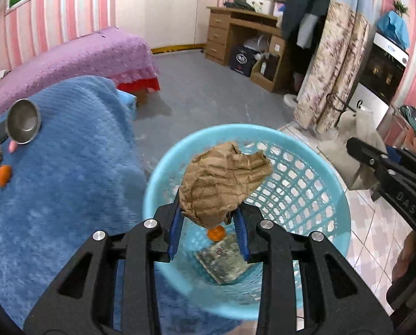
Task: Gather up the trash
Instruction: 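Drop the paper scrap and white cloth into the blue basket from both tools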
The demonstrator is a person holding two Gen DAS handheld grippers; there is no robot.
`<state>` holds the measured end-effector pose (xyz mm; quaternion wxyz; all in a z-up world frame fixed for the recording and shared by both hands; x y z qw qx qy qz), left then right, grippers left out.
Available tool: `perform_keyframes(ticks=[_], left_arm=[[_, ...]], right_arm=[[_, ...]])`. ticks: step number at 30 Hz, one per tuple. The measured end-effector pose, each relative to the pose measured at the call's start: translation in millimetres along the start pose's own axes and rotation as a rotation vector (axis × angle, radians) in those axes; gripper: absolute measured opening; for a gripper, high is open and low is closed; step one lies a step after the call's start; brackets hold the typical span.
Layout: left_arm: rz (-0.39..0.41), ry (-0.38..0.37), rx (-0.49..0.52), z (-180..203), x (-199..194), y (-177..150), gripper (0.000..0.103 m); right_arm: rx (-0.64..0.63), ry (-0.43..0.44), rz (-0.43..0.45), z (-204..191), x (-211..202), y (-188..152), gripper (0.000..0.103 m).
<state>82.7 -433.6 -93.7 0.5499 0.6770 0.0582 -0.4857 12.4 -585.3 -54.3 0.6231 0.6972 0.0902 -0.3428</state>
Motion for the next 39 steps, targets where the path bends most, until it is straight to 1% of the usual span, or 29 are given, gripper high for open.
perform_keyframes(ticks=[1, 2, 3, 4, 5, 7, 11, 16, 20, 23, 24, 25, 26, 27, 29, 31, 33, 36, 39], left_arm=[[-0.004, 0.001, 0.001, 1, 2, 0, 0.037], [-0.013, -0.001, 0.003, 3, 5, -1, 0.051], [-0.017, 0.0, 0.007, 2, 6, -1, 0.059], [-0.012, 0.016, 0.011, 1, 6, -1, 0.071], [0.001, 0.039, 0.017, -2, 4, -1, 0.08], [0.022, 0.062, 0.023, -5, 1, 3, 0.084], [0.062, 0.097, 0.007, -26, -13, 8, 0.093], [0.118, 0.161, -0.007, -56, -31, 11, 0.097], [0.124, 0.156, -0.057, -74, -39, 15, 0.097], [0.127, 0.156, -0.077, -86, -45, 15, 0.097], [0.129, 0.157, -0.08, -89, -47, 15, 0.097], [0.132, 0.158, -0.082, -91, -49, 13, 0.097], [0.135, 0.159, -0.085, -94, -51, 12, 0.097], [0.137, 0.16, -0.089, -97, -54, 12, 0.097], [0.14, 0.165, -0.096, -103, -58, 11, 0.097], [0.141, 0.169, -0.103, -112, -64, 10, 0.097], [0.142, 0.177, -0.109, -122, -71, 9, 0.097], [0.144, 0.186, -0.126, -141, -84, 6, 0.097], [0.151, 0.214, -0.139, -164, -100, 2, 0.097]], right_arm=[[0.006, 0.0, 0.0, 0, 0, -2, 0.025], [0.014, 0.0, -0.002, 2, 1, -3, 0.025], [0.019, 0.001, -0.004, 3, 2, -5, 0.025], [0.023, 0.003, -0.006, 3, 3, -7, 0.025], [0.023, 0.003, -0.008, 4, 3, -9, 0.025], [0.022, 0.005, -0.012, 5, 5, -12, 0.025], [0.024, 0.007, -0.011, 3, 6, -16, 0.025], [0.034, 0.011, 0.0, -2, 9, -16, 0.025], [0.039, 0.018, 0.003, -10, 13, -15, 0.026], [0.027, 0.011, 0.003, -19, 17, -15, 0.028], [0.028, 0.015, -0.003, -21, 20, -16, 0.032], [0.03, 0.019, -0.012, -24, 23, -16, 0.039], [0.034, 0.013, -0.018, -25, 25, -17, 0.06], [0.038, 0.005, -0.022, -25, 26, -17, 0.076], [0.05, -0.007, -0.026, -26, 28, -18, 0.077], [0.06, -0.029, -0.033, -26, 28, -19, 0.082], [0.066, -0.046, -0.023, -29, 25, -17, 0.094], [0.05, -0.078, 0.008, -45, 17, -11, 0.098], [0.044, -0.068, 0.025, -66, 12, -2, 0.098]])
Point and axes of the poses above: each gripper's, at about its wrist camera, not at the fingertips, and x roughly the way its jaws point, z to its right, y to its top, the point moved 5 cm from there along x, roughly the way its jaws point, and after that the axes turned 1 degree about y, right-handed, at the moved point
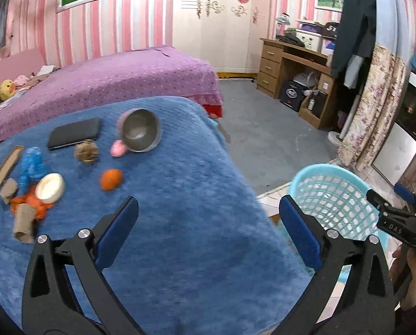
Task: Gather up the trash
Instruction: 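Drop the paper scrap and white cloth into the blue basket from both tools, then grasp the cardboard tube with left tool while right tool grasps the orange fruit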
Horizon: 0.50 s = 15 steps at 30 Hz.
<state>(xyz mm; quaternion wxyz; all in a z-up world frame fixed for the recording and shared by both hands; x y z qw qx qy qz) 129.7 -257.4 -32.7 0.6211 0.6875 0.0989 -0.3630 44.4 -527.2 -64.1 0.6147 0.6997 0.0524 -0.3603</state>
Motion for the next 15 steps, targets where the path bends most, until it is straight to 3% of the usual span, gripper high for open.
perform_keyframes(ticks=[15], left_arm=[[-0.01, 0.209, -0.086, -176, -35, -1, 0.097]], right_arm=[[-0.048, 0.244, 0.038, -170, -21, 27, 0.098]])
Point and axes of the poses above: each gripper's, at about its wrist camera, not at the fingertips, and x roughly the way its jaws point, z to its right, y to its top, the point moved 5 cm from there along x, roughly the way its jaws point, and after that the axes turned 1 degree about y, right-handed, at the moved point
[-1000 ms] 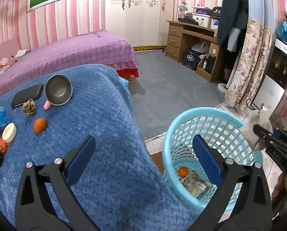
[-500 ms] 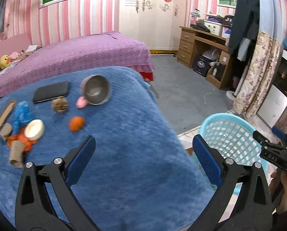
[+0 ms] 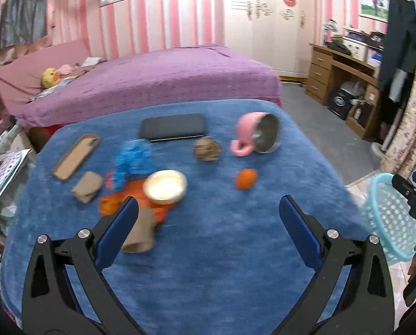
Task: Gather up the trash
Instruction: 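Grasp the cardboard tube with left tool while right tool grasps the orange fruit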
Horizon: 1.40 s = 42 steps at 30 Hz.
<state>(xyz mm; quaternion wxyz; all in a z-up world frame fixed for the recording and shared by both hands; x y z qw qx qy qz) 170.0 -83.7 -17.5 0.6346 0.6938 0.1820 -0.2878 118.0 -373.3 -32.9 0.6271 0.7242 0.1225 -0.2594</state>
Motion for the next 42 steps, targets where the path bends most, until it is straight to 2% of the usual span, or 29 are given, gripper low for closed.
perform_keyframes(ticks=[8, 12, 16, 22, 28, 30, 34, 35, 38, 42], left_arm=[[-0.008, 0.056, -0.121, -80, 19, -12, 0.097], [-0.042, 0.073, -0.178, -106, 33, -21, 0.097], [-0.065, 0.101, -0.184, -125, 45, -34, 0.097], [-0.138, 0.066, -0.215, -132, 70, -52, 0.097], [-0.173, -0.006, -0.218, -116, 85, -57, 0.096], [-0.183, -0.03, -0.214, -109, 88, -58, 0.092], [-0.196, -0.101, -0.217, -99, 93, -57, 0.056], [-0.198, -0.119, -0.221, -98, 92, -57, 0.049], [-0.179, -0.124, -0.2, -95, 80, -54, 0.046], [-0.122, -0.056, -0.14, -102, 56, -44, 0.046]], right_arm=[[-0.078, 0.098, -0.019, -93, 23, 4, 0.098], [-0.105, 0.127, -0.047, -125, 43, -6, 0.098], [-0.148, 0.129, -0.077, -142, 61, -19, 0.098], [-0.215, 0.106, -0.101, -155, 79, -27, 0.098], [-0.236, 0.097, -0.125, -154, 89, -32, 0.098], [-0.233, 0.095, -0.128, -152, 91, -32, 0.098], [-0.209, 0.097, -0.135, -145, 92, -33, 0.098], [-0.204, 0.096, -0.136, -143, 91, -34, 0.098], [-0.181, 0.101, -0.138, -137, 90, -34, 0.098], [-0.159, 0.1, -0.128, -134, 88, -32, 0.098]])
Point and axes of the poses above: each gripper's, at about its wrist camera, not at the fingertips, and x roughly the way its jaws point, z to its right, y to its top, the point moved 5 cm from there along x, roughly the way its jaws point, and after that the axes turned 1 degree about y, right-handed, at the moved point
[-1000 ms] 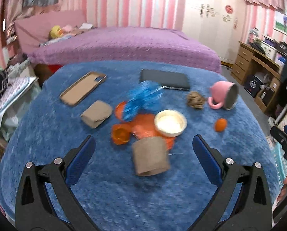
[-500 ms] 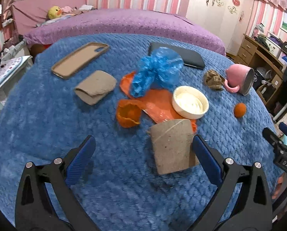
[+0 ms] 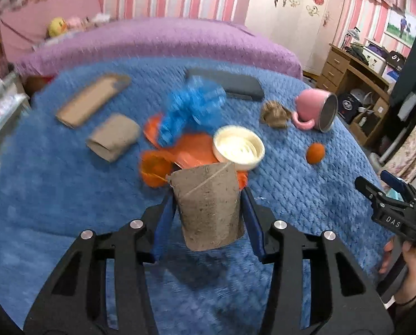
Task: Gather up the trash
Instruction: 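Grasp the cardboard tube with left tool while right tool grasps the orange fruit, then carry the cardboard tube and orange fruit over the blue basket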
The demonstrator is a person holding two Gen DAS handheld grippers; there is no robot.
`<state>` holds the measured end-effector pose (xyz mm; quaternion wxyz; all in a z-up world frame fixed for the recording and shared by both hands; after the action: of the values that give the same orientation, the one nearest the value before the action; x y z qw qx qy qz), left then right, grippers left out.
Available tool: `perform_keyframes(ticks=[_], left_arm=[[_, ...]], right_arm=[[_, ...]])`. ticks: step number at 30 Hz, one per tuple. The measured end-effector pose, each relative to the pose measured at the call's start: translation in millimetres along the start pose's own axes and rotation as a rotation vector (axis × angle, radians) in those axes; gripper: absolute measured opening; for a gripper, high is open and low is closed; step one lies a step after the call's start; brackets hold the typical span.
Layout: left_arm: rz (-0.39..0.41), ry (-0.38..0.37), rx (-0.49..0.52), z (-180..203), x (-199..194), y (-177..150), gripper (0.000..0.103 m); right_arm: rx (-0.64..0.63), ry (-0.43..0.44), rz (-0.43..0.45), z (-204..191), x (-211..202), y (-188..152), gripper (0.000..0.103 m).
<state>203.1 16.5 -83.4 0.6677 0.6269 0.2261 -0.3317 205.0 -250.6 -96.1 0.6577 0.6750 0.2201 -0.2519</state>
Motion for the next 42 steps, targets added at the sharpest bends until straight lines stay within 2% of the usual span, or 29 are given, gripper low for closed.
perform_keyframes(ticks=[2, 5, 13, 17, 19, 21, 23, 24, 26, 27, 32, 38, 42], left_arm=[[0.01, 0.009, 0.007, -5, -8, 5, 0.046], [0.038, 0.069, 0.005, -19, -14, 9, 0.046], [0.066, 0.162, -0.09, -67, -4, 16, 0.046], [0.081, 0.212, -0.089, -79, -3, 20, 0.046], [0.079, 0.216, -0.09, -82, -1, 20, 0.046], [0.075, 0.221, -0.089, -86, -1, 19, 0.046], [0.069, 0.226, -0.097, -91, 1, 19, 0.046], [0.066, 0.224, -0.101, -92, 2, 19, 0.046], [0.059, 0.22, -0.111, -94, 3, 18, 0.046], [0.059, 0.22, -0.113, -94, 3, 18, 0.046], [0.067, 0.217, -0.111, -88, -1, 17, 0.046], [0.088, 0.209, -0.088, -63, -11, 17, 0.046], [0.087, 0.172, -0.085, -43, -13, 16, 0.046]], right_arm=[[0.002, 0.001, 0.003, -2, 1, 1, 0.098], [-0.008, 0.009, 0.005, -7, 3, 2, 0.098], [-0.041, 0.068, -0.023, -41, 24, 15, 0.098], [-0.105, 0.05, -0.041, -63, 44, 27, 0.097], [-0.123, 0.041, -0.057, -69, 56, 31, 0.091], [-0.123, 0.049, -0.091, -72, 68, 32, 0.069], [-0.112, 0.069, -0.139, -72, 81, 29, 0.055], [-0.105, 0.087, -0.146, -73, 83, 27, 0.052], [-0.102, 0.112, -0.129, -74, 79, 28, 0.036], [-0.108, 0.121, -0.124, -75, 77, 28, 0.033], [-0.173, 0.121, -0.069, -81, 55, 26, 0.03], [-0.177, 0.143, -0.007, -72, 18, 26, 0.03], [-0.162, 0.145, 0.019, -60, -6, 25, 0.03]])
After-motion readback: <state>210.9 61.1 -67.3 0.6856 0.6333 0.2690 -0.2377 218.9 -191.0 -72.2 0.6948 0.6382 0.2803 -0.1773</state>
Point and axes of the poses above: each gripper's, at about its wrist camera, not at the fingertips, and x roughly the way its jaws point, z to its right, y to its top, the point moved 5 cm from there along x, roughly the way its jaws point, and after that the axes turned 1 degree about y, right-handed, at the moved point
